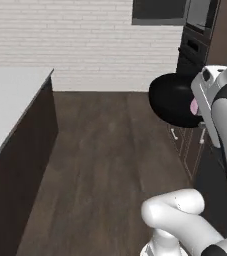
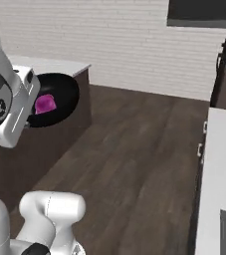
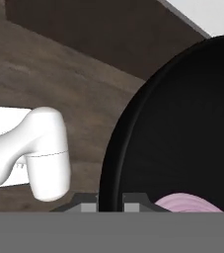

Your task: Pick the onion from the sink and place it in the bowl. Then pick the bowl and place it in the microwave. Then close the microwave door and press the start button.

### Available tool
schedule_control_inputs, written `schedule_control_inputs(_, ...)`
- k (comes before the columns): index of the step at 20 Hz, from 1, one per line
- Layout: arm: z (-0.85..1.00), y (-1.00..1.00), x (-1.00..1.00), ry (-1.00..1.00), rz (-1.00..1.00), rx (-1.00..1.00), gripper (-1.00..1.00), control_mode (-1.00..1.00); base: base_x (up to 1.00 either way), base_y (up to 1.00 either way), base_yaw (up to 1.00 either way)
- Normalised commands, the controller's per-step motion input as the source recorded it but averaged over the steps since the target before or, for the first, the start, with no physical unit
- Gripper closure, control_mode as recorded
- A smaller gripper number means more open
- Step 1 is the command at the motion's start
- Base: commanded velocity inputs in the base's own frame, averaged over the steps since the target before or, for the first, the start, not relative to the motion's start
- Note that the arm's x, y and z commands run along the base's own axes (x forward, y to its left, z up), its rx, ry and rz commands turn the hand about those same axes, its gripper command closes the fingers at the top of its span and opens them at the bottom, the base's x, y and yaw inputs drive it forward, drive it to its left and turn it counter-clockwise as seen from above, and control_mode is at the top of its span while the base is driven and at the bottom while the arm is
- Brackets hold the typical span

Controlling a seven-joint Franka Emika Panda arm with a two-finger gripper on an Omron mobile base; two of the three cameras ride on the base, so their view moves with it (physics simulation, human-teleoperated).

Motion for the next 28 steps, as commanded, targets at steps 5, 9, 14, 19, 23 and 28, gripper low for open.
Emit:
schedule_control_inputs(5,0.0,0.0,0.0,0.0,0.0,0.0,1.0,1.0,0.0,0.0,-1.0)
schedule_control_inputs(9,0.0,0.0,0.0,0.0,0.0,0.0,1.0,1.0,0.7,0.76,-0.72)
schedule_control_inputs(14,0.0,0.0,0.0,0.0,0.0,0.0,1.0,1.0,1.0,1.0,-0.49)
schedule_control_inputs(19,0.0,0.0,0.0,0.0,0.0,0.0,1.0,1.0,1.0,1.0,-0.49)
schedule_control_inputs(23,0.0,0.0,0.0,0.0,0.0,0.0,1.0,1.0,1.0,1.0,-0.46)
schedule_control_inputs(28,0.0,0.0,0.0,0.0,0.0,0.0,1.0,1.0,0.96,1.0,-0.41)
